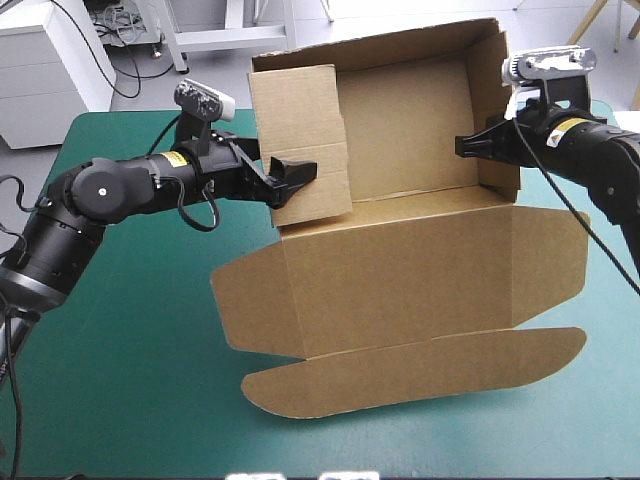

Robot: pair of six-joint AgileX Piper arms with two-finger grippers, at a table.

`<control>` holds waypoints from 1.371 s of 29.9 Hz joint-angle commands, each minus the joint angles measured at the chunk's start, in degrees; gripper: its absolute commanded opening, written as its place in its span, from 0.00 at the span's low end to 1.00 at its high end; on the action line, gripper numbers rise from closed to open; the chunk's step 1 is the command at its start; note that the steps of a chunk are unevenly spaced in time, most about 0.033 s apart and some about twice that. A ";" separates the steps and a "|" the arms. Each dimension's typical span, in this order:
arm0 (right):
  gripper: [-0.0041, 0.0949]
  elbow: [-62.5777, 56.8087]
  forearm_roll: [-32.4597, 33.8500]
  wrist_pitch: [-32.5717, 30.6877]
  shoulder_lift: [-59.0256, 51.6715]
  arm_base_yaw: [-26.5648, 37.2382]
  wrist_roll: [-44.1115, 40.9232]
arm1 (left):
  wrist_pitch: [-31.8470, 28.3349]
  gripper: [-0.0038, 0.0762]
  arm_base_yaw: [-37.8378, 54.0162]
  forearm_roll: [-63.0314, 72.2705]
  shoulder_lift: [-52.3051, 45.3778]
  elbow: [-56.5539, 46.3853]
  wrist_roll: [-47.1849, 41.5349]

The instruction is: Fold the box

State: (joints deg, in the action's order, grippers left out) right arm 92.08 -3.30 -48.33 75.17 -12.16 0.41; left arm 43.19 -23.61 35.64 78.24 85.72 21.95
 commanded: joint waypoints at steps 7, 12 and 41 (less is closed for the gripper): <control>0.04 1.54 10.57 11.77 -1.66 -9.07 -14.24 | 3.35 0.87 -5.73 -25.09 2.65 13.44 -24.42; 0.04 1.54 11.33 13.65 -1.41 -11.29 -15.84 | 3.37 0.74 -9.22 -31.69 2.65 13.44 -29.24; 0.04 1.54 7.31 -0.42 1.48 -11.54 -10.45 | 5.17 0.04 -13.20 -37.81 8.26 13.02 -36.51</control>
State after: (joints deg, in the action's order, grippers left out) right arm 92.01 8.85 -51.93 76.46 -22.94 -11.70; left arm 53.73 -34.83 -8.73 87.29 97.18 -17.97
